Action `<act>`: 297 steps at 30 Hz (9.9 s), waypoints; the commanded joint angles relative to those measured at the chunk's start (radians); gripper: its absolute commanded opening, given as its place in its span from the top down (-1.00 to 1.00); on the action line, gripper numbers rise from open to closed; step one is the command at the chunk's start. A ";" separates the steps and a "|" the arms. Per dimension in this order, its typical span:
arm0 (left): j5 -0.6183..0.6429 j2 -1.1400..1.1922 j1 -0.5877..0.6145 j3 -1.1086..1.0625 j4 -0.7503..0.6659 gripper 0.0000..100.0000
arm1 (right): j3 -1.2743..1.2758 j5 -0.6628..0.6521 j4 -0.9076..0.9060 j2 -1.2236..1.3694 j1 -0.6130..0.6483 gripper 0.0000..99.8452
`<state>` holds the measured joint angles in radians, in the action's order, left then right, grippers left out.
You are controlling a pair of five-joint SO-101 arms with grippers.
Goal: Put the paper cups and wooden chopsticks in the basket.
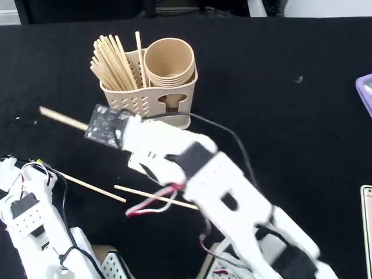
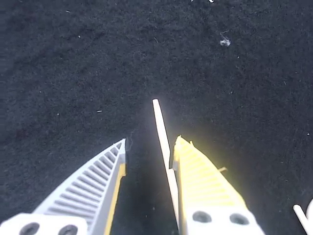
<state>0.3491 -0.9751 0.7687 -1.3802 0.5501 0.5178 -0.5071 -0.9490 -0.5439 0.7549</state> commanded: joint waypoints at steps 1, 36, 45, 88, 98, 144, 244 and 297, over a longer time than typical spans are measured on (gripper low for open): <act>0.006 -0.017 0.007 0.015 -0.021 0.68 | -0.025 0.118 0.130 -0.186 -0.020 0.98; 0.006 -0.017 0.005 0.013 -0.021 0.68 | 0.045 0.341 1.165 0.329 -0.183 0.97; 0.006 -0.017 0.005 0.013 -0.021 0.68 | -0.041 0.341 0.744 0.206 -0.183 0.52; -0.143 0.916 -0.410 0.877 0.379 0.67 | 0.820 0.341 0.494 -0.331 -0.443 0.81; -0.138 1.088 -0.371 0.912 0.379 0.67 | 0.862 0.342 0.629 -0.328 -0.520 0.80; -0.141 1.086 -0.300 0.912 0.457 0.67 | 0.280 0.295 0.304 0.450 -0.516 0.80; -0.137 1.086 -0.223 0.931 0.457 0.68 | 0.495 0.594 0.315 0.257 -0.253 0.80; -0.101 1.086 -0.174 0.935 0.457 0.68 | 0.492 0.097 0.012 0.076 -0.140 0.98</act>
<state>0.2355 0.1112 0.5524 -0.4703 1.0058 1.0595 -0.3368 -0.8247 -0.3736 0.5969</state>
